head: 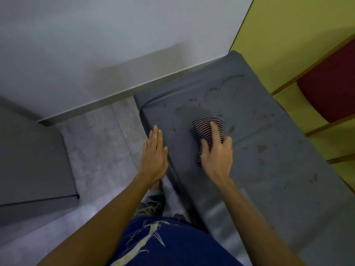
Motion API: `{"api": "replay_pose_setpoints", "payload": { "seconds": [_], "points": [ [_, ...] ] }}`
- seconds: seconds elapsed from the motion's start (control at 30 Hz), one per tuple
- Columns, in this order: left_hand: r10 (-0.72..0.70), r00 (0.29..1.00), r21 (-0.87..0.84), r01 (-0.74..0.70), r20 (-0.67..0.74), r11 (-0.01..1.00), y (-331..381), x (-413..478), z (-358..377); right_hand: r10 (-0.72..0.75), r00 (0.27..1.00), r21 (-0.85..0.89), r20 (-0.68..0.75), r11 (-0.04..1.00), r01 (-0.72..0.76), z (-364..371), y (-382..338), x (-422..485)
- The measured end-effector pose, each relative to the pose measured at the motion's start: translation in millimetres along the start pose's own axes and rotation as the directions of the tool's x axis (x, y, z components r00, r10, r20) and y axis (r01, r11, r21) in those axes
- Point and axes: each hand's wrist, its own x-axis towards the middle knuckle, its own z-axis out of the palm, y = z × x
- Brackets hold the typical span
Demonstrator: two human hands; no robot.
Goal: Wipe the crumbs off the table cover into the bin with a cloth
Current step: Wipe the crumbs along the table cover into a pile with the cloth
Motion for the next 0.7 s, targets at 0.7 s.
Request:
{"api": "replay_pose_setpoints", "payload": {
  "seconds": [0.7],
  "points": [
    [0.058,0.996,-0.021,-0.059,-0.071,0.998,-26.5,63.5,-28.7,-0.149,0.988,0.127,0.051,0.982,0.141,24.5,-47.6,52.3]
  ]
}}
